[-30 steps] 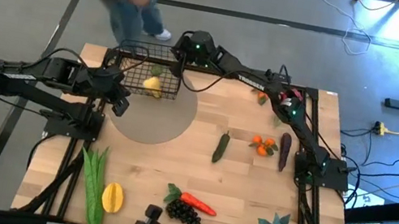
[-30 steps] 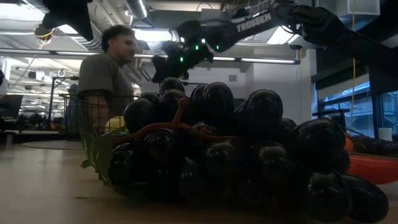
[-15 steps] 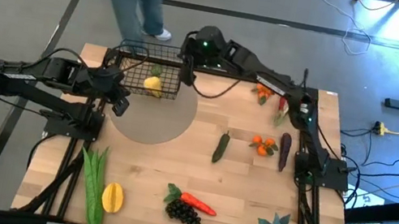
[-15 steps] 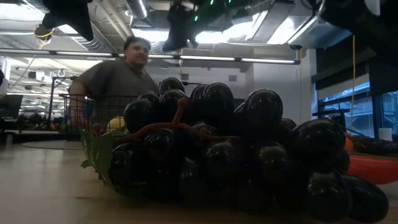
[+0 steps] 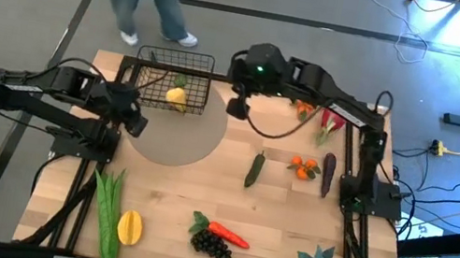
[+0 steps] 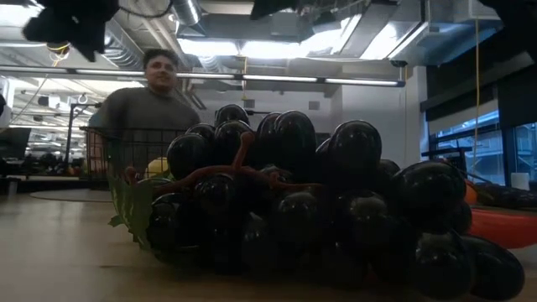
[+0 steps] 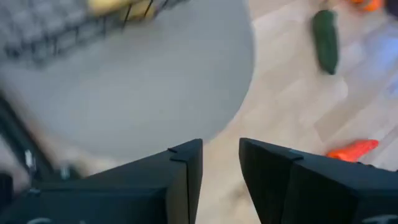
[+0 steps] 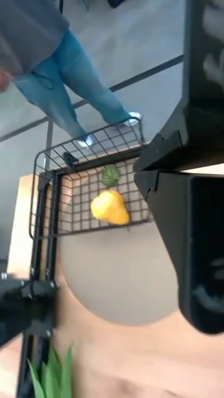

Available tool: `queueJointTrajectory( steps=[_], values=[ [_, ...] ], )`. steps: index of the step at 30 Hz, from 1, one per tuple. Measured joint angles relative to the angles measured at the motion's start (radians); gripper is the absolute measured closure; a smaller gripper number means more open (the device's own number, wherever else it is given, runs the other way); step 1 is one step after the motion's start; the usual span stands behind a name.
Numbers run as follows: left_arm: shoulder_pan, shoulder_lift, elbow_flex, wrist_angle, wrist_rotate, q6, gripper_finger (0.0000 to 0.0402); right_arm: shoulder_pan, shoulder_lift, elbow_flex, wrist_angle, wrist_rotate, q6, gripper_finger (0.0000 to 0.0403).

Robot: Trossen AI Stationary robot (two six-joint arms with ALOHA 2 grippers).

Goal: Build produce basket
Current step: Put the green aloe vera into the wire basket

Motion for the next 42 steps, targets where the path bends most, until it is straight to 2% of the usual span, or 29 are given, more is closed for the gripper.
queueJointTrajectory(
  steps=[9,16,20,26,35,42],
  values=[
    [-0.024,0.026,-0.001,-0.113,0.204,-0.359,0.0305,0.078,-0.139,0.000,-0.157,-0.009,0.027,0.0403],
    [-0.139,0.079,-0.093,-0.100,0.409,-0.585,0.0305,0.112,-0.221,0.000,-0.222,-0.009,0.026,0.0403],
    [-0.221,0.109,-0.144,-0.048,0.471,-0.689,0.0305,0.112,-0.262,0.000,-0.268,-0.009,0.026,0.0403],
    [-0.353,0.160,-0.189,0.046,0.503,-0.863,0.0305,0.112,-0.299,0.000,-0.293,-0.009,0.021,0.0403],
    [-0.555,0.293,-0.194,0.051,0.504,-1.034,0.0305,0.112,-0.301,0.000,-0.294,-0.009,-0.011,0.0403],
    [-0.657,0.404,-0.194,0.082,0.445,-1.131,0.0305,0.112,-0.301,0.000,-0.294,-0.009,-0.029,0.0403]
  ],
)
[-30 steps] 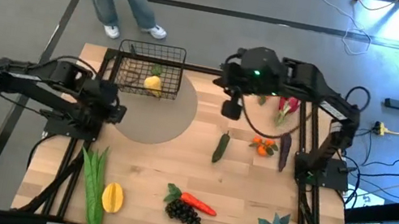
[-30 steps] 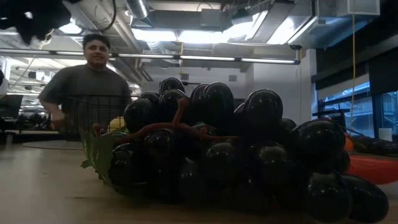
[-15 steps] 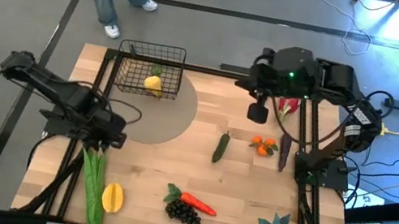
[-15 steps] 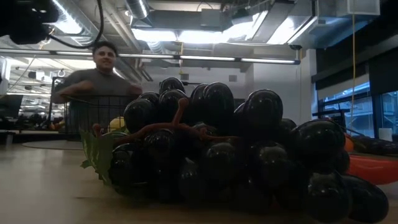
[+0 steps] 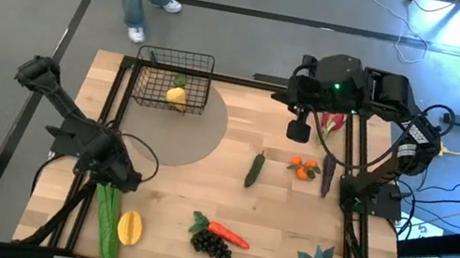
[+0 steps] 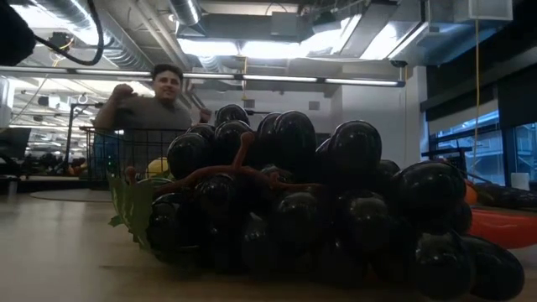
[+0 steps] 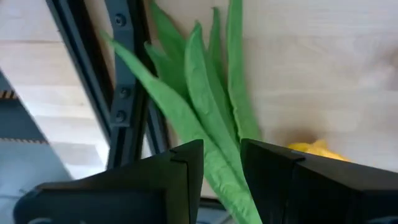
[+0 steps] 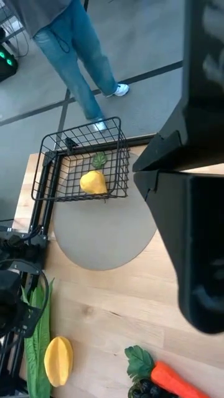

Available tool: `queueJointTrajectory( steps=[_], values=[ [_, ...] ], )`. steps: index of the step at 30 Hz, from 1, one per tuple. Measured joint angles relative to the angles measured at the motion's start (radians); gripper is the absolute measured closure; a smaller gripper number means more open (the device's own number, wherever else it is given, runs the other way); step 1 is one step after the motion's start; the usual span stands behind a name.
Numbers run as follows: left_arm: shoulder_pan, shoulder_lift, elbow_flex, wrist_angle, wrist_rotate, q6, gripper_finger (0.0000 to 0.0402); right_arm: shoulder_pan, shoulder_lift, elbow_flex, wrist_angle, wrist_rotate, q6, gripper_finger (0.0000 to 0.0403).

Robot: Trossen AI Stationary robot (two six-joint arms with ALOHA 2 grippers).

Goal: Build produce basket
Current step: Put the green aloe vera into the wire basket

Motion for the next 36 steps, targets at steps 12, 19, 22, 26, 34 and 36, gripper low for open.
queueJointTrajectory(
  steps=[12,19,22,26,34,36],
  values=[
    [-0.092,0.150,0.000,-0.015,-0.046,-0.101,0.0305,0.000,0.000,0.000,0.005,0.000,0.001,0.0403],
    [-0.110,0.206,-0.001,-0.027,-0.084,-0.102,0.0305,0.000,0.000,0.000,0.009,0.000,0.001,0.0403],
    [-0.109,0.220,-0.001,-0.027,-0.120,-0.102,0.0305,0.000,0.000,0.000,0.009,0.000,0.001,0.0403],
    [-0.109,0.239,-0.001,-0.038,-0.119,-0.102,0.0305,0.000,0.000,0.000,0.010,0.000,0.001,0.0403],
    [-0.109,0.252,-0.001,-0.110,-0.126,-0.094,0.0305,0.000,0.000,0.000,0.018,0.000,0.007,0.0403],
    [-0.109,0.252,-0.004,-0.109,-0.124,-0.095,0.0305,0.000,0.001,0.000,0.018,0.000,0.007,0.0403]
  ],
)
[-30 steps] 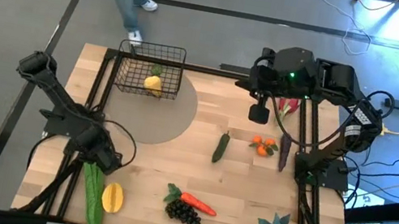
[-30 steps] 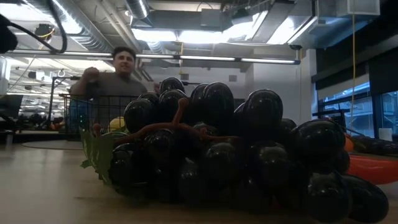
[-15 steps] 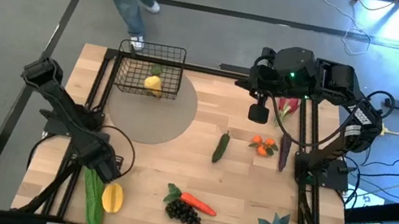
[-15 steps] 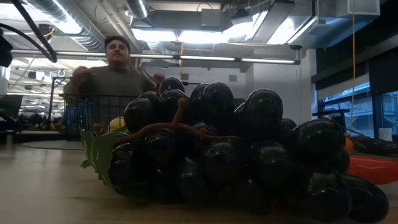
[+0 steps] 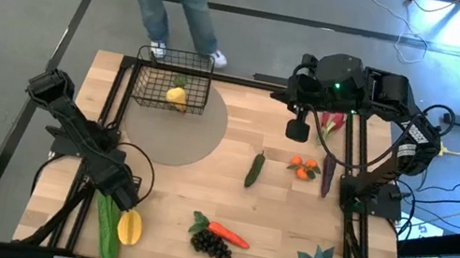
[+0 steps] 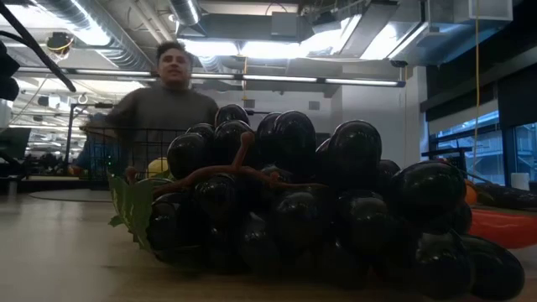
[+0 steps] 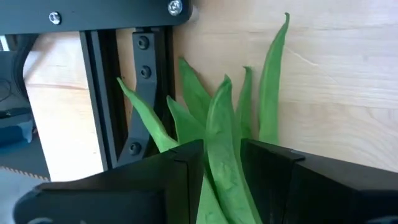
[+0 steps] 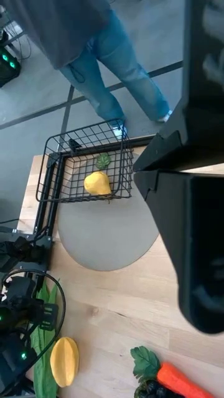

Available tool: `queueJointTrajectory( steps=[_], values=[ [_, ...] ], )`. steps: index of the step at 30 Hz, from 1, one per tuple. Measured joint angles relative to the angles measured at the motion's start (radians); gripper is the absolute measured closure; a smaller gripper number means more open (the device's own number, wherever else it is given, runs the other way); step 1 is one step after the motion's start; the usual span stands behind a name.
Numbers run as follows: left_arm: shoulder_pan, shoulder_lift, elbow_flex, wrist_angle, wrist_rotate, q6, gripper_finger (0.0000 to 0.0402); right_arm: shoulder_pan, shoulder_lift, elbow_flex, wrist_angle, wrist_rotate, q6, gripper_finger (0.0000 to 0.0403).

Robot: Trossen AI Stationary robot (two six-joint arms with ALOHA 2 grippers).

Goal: Build produce basket
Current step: Put the green aloe vera into the wire basket

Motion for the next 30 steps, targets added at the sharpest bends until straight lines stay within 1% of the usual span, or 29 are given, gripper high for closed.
queueJointTrajectory(
  steps=[2,7,12,15,18,19,21,25,28,30],
  values=[
    [0.000,0.000,-0.020,0.027,0.005,0.000,0.0305,0.000,0.000,0.000,0.000,0.000,0.000,0.0403],
    [0.000,0.000,-0.087,0.170,-0.003,0.001,0.0305,0.000,0.000,0.000,0.000,0.000,0.003,0.0403],
    [0.000,0.000,-0.095,0.174,-0.019,0.050,0.0310,0.000,0.000,0.000,0.006,0.000,0.003,0.0403],
    [0.000,-0.001,-0.095,0.176,-0.018,0.090,0.0335,-0.001,0.000,0.000,0.015,0.000,0.003,0.0403],
    [0.000,-0.001,-0.093,0.177,-0.020,0.138,0.0382,-0.003,0.000,0.000,0.015,0.001,0.001,0.0403],
    [0.000,-0.001,-0.090,0.176,-0.024,0.152,0.0391,-0.004,0.000,0.000,0.015,0.002,0.000,0.0403],
    [0.000,-0.001,-0.075,0.174,-0.046,0.160,0.0394,-0.004,0.000,0.000,0.015,0.003,-0.002,0.0403],
    [0.000,-0.010,0.002,0.140,-0.136,0.183,0.0399,-0.004,0.000,0.000,0.015,0.003,-0.003,0.0403],
    [0.000,-0.025,0.087,0.056,-0.185,0.212,0.0400,-0.004,0.000,0.000,0.015,0.003,-0.004,0.0403],
    [0.001,-0.025,0.154,-0.039,-0.200,0.225,0.0400,-0.004,0.000,0.000,0.015,0.003,-0.004,0.0403]
  ],
)
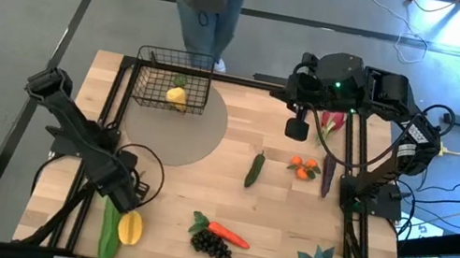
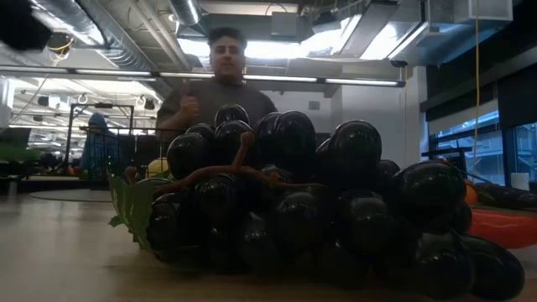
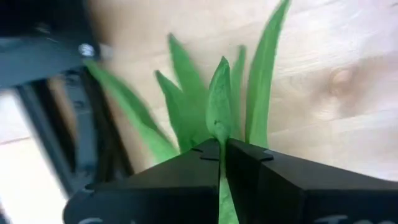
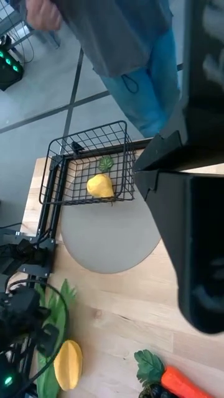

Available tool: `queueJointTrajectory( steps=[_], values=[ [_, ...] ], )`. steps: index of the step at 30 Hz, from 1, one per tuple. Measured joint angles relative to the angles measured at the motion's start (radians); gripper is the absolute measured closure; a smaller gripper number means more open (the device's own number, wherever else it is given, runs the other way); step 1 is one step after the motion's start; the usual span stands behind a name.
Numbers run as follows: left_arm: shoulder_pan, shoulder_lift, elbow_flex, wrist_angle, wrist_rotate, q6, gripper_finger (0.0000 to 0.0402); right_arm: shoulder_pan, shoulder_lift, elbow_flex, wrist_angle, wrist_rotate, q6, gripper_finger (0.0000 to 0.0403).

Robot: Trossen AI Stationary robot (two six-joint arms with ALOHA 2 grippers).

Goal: Build produce basket
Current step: Put the green aloe vera into the wire basket

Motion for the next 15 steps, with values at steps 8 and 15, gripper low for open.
queueJointTrajectory(
  steps=[8,15],
  values=[
    [0.006,-0.017,0.234,-0.302,-0.090,0.046,0.0401,0.000,0.000,0.000,0.000,-0.001,-0.001,0.0403],
    [0.049,-0.019,0.331,-0.299,-0.238,0.107,0.0401,0.000,0.000,0.000,-0.001,-0.003,-0.001,0.0403]
  ],
)
